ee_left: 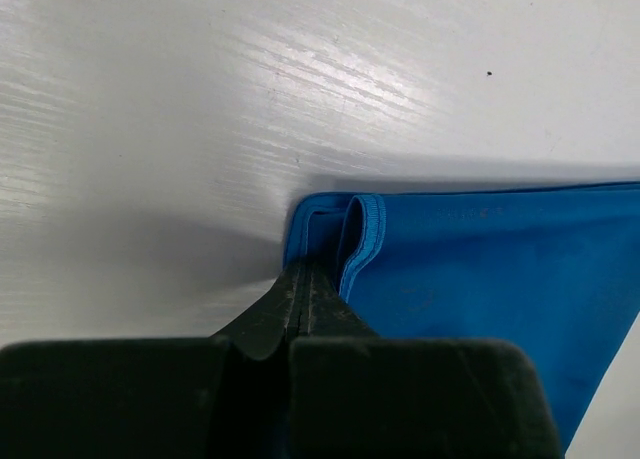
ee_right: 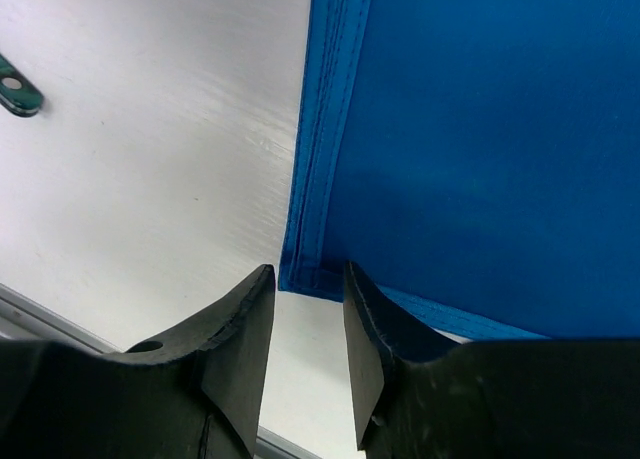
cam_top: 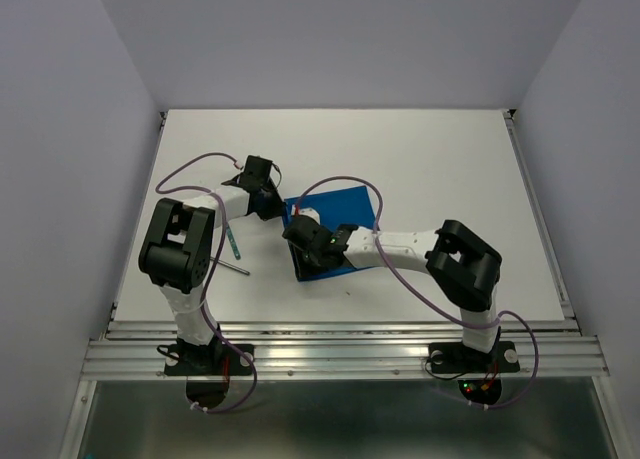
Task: Fold the napkin into a case and place the utensils inside
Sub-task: Smooth out the lower triangle-folded napkin at the center of the board.
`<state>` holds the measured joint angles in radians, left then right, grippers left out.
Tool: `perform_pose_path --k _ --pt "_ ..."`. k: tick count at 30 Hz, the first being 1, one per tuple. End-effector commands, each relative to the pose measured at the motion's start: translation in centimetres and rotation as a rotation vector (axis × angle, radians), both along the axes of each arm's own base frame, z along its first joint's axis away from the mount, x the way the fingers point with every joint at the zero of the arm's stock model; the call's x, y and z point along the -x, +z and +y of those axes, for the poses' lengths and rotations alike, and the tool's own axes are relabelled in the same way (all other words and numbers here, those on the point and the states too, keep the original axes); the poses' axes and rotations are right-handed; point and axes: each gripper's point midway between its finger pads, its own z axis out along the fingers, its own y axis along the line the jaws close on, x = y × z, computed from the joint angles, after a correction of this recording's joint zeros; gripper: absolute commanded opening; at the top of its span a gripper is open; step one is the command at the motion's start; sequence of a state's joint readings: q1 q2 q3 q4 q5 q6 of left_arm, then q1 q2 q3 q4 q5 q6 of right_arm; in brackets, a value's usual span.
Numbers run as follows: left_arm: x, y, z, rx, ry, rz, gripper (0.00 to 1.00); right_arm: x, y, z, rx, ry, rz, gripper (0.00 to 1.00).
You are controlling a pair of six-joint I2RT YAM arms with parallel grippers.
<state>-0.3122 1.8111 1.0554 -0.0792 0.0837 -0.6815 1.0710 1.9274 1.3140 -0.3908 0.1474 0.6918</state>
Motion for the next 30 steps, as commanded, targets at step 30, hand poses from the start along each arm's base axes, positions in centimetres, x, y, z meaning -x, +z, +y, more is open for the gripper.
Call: perform_pose_path --k 30 --pt "0.4 -1.8 -0.4 0.019 -0.015 0.033 0.0 -0.4 2.0 0.0 -0.019 -0.037 -0.072 0.01"
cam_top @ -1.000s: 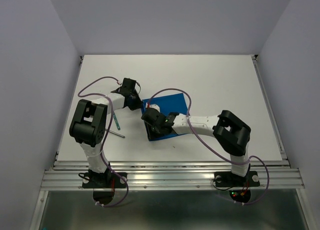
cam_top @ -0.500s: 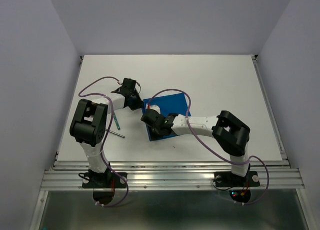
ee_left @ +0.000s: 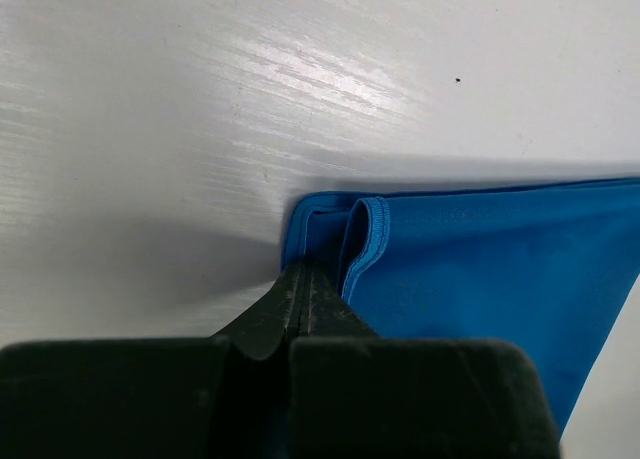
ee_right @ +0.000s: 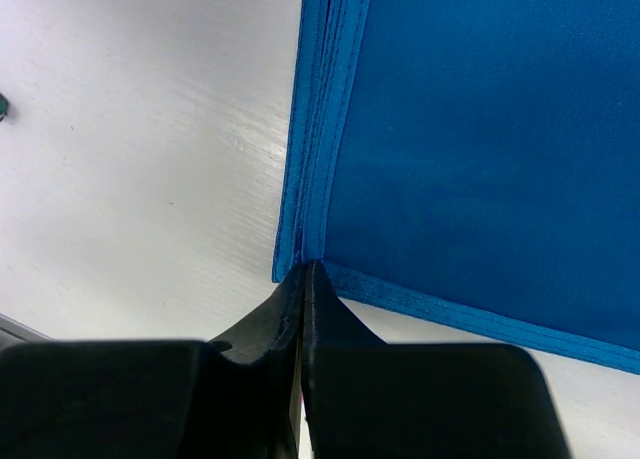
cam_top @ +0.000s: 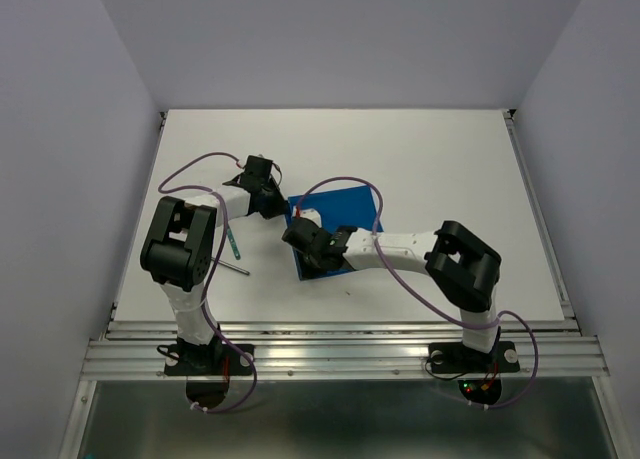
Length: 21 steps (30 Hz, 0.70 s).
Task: Fold the napkin into a case and place the utensils inside
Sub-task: Smooth out the lower triangle-folded napkin at the center of the board.
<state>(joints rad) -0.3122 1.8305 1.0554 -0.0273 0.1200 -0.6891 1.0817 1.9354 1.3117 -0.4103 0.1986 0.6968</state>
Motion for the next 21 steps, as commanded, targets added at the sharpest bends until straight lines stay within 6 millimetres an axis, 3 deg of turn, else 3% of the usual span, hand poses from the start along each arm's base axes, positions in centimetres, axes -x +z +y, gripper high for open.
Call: perform_pose_path --k 1,21 --pt "1.1 -1.8 0.5 -0.021 -0.002 0.054 0.0 -0.3 2.6 0.6 -0.064 -0.019 -0.048 0.01" --pt "1.2 -2.5 0.5 -0.021 -0.002 0.067 0.0 0.9 2.9 0.7 -0.081 0.006 -0.045 0.01"
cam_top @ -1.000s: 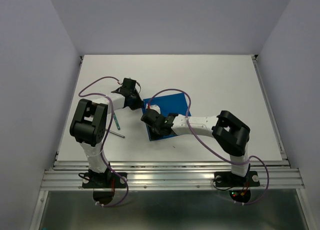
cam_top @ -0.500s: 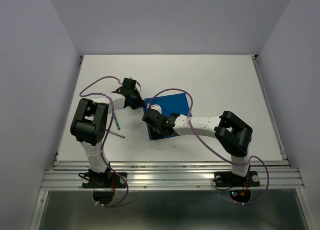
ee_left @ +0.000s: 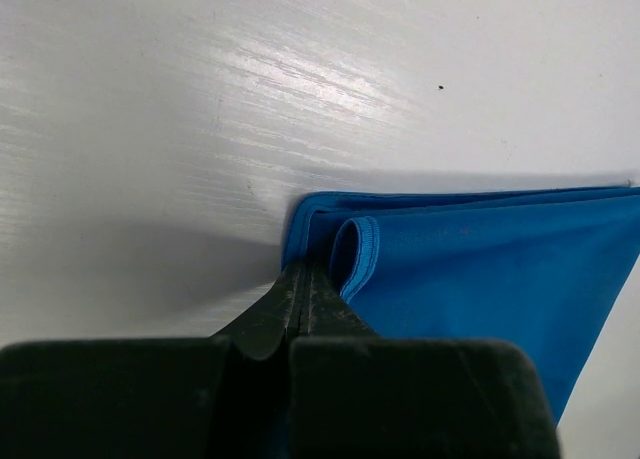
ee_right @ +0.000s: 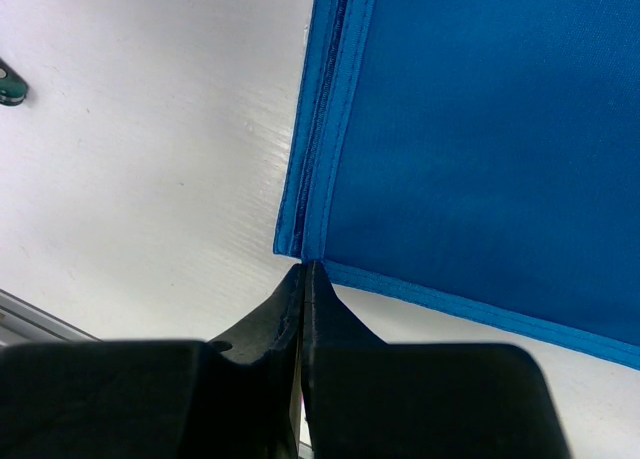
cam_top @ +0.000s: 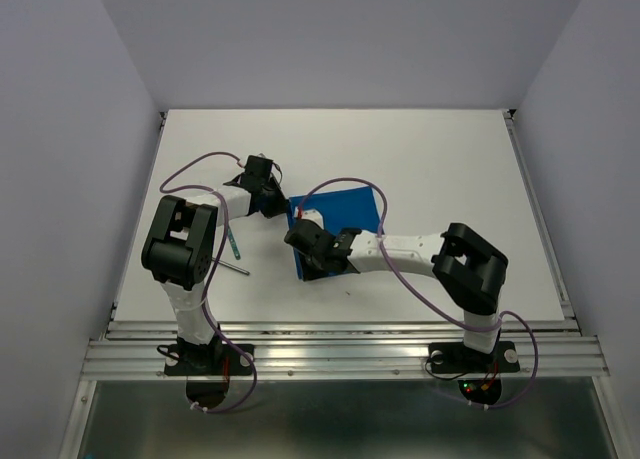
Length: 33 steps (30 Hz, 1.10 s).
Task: Fold the napkin into a case and place the utensils inside
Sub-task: Smooth out the lower triangle-folded napkin at the center of the board.
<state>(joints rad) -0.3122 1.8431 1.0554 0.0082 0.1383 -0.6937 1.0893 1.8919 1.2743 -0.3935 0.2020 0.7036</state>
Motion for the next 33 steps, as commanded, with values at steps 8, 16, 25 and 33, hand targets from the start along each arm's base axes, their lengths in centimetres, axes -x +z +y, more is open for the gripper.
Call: perform_pose_path --k 8,16,25,33 --pt "1.7 -2.6 0.9 -0.044 0.004 0.083 0.0 0.5 1.9 0.8 -0.056 0.003 -0.032 0.01" --pt "1.9 -1.6 0.9 -0.033 0.0 0.067 0.0 -0.1 2.3 0.6 -0.052 -0.035 -0.053 0.12" --pt "1.5 3.6 1.5 -0.063 -0.024 -0.022 0.03 -3.4 8.8 -1.9 -0.118 -0.145 -0.208 0.45" --pt "1.6 6.9 3.0 -0.127 0.007 -0.074 0.13 -7.6 8.3 -11.3 -0.104 -0.333 -0.18 0.39"
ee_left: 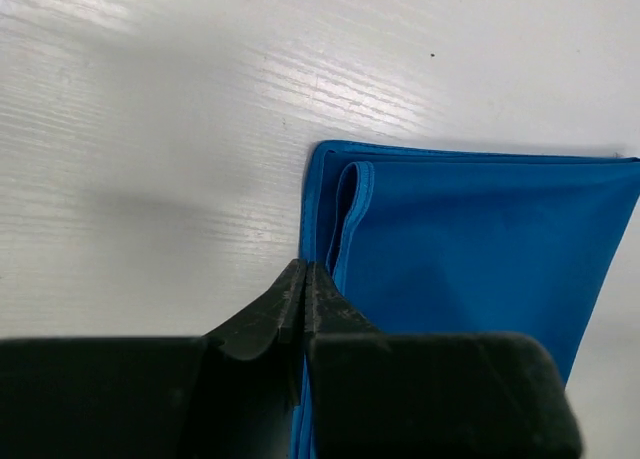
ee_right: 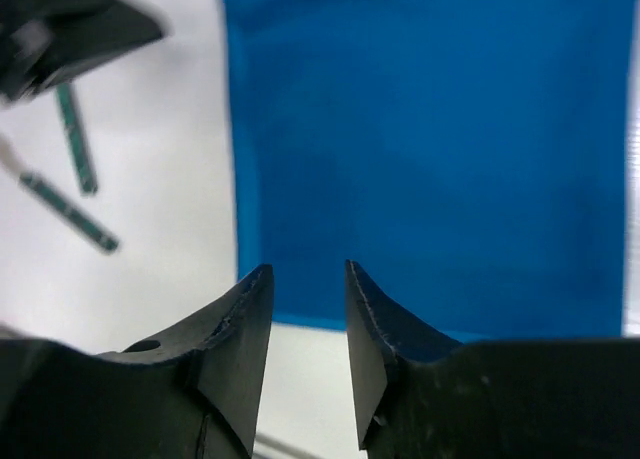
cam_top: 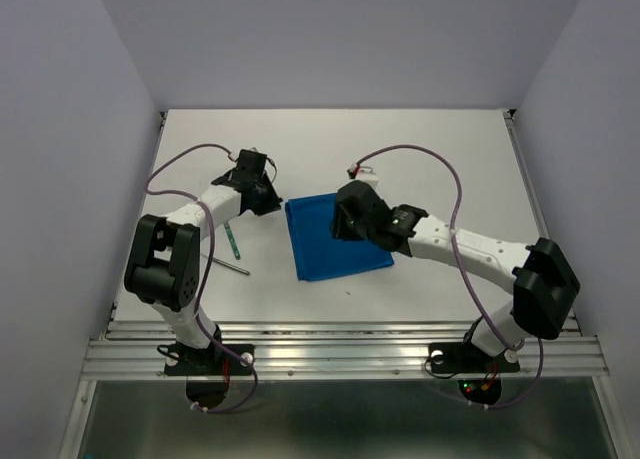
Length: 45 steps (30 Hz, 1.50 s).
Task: Fold the napkin into a case and place the utensils inside
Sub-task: Smooth out the lower triangle-folded napkin at the center of the board.
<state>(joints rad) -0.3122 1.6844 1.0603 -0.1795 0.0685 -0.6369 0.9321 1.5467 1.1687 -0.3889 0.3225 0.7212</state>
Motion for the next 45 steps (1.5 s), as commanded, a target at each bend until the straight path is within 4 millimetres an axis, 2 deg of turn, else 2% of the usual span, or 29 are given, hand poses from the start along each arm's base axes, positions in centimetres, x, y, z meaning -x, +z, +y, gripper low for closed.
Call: perform_pose_path --k 1,2,5,8,11,14,17,21,24,28,31,33,34,35,36,38,39,40,41,42,43,44,45 --pt "-0.7 3.6 0.4 -0.016 -0.004 -0.076 0.12 -1.5 -2.6 -5.3 0.051 -0.1 0.047 0.34" --pt "-0.7 3.8 0.1 -0.003 -0.014 -0.082 0.08 -1.4 -3.3 -5.9 0.053 -0.102 0.067 0.23" --pt "-0.9 4.1 -1.5 0.032 -0.063 -0.089 0.03 -1.3 -5.3 -8.3 0.08 -0.138 0.113 0.08" --pt "-1.1 3.5 -3.0 0.028 -0.098 -0.078 0.0 -0.8 -7.0 -10.0 0.106 -0.166 0.145 0.03" --pt "-1.6 2.1 -3.6 0.033 -0.111 -0.053 0.0 -0.2 -8.1 -11.2 0.125 -0.185 0.166 0.02" --pt "-1.9 -0.2 -3.8 0.017 -0.12 -0.013 0.0 0.2 -9.0 -12.4 0.138 -0.211 0.182 0.02" --pt "-2.1 -1.2 -3.9 0.01 -0.125 0.001 0.0 0.5 -9.4 -12.9 0.151 -0.215 0.182 0.01" --pt "-2.1 -3.2 -3.8 -0.003 -0.127 0.035 0.0 0.8 -10.9 -14.2 0.183 -0.232 0.202 0.02" --pt "-1.9 -4.2 -3.8 -0.01 -0.13 0.055 0.0 1.2 -12.5 -14.8 0.205 -0.241 0.227 0.01" --pt "-1.3 -3.8 -3.6 -0.007 -0.134 0.056 0.0 1.5 -13.1 -14.9 0.213 -0.234 0.241 0.01" --pt "-1.3 -1.6 -3.5 -0.002 -0.131 0.013 0.0 0.9 -11.5 -14.8 0.199 -0.228 0.201 0.01" --pt "-1.3 -0.2 -3.1 -0.012 -0.12 -0.005 0.0 0.2 -9.7 -14.5 0.199 -0.218 0.168 0.01" --pt "-1.4 1.5 -3.0 -0.008 -0.119 -0.039 0.0 -0.2 -8.6 -14.3 0.187 -0.21 0.148 0.01" --pt "-1.3 2.3 -2.8 -0.016 -0.111 -0.045 0.03 -0.8 -7.1 -13.7 0.178 -0.185 0.122 0.02" --pt "-1.4 3.8 -2.6 -0.014 -0.106 -0.078 0.05 -1.1 -6.3 -13.5 0.172 -0.176 0.105 0.03" --pt "-1.1 5.3 -2.2 -0.024 -0.094 -0.091 0.09 -1.8 -4.6 -12.9 0.158 -0.152 0.073 0.05" --pt "-1.2 5.9 -1.7 -0.034 -0.076 -0.103 0.12 -2.4 -3.2 -12.0 0.141 -0.135 0.047 0.08" --pt "-1.0 6.9 -1.4 -0.036 -0.067 -0.119 0.14 -2.8 -2.5 -11.7 0.14 -0.131 0.036 0.11" --pt "-0.8 7.2 -0.5 -0.046 -0.04 -0.109 0.17 -3.4 -1.5 -10.5 0.143 -0.106 0.016 0.16" --pt "-0.6 7.5 -0.1 -0.047 -0.032 -0.108 0.18 -3.4 -2.2 -10.6 0.167 -0.104 0.028 0.19" --pt "-0.4 8.2 0.7 -0.059 -0.005 -0.12 0.2 -4.1 -0.6 -9.1 0.152 -0.086 -0.005 0.2" --pt "0.2 7.9 1.6 -0.077 0.016 -0.097 0.21 -4.4 -0.3 -8.3 0.161 -0.076 -0.015 0.22" --pt "0.4 7.9 2.5 -0.09 0.042 -0.092 0.24 -4.9 -1.1 -7.6 0.203 -0.067 -0.012 0.31"
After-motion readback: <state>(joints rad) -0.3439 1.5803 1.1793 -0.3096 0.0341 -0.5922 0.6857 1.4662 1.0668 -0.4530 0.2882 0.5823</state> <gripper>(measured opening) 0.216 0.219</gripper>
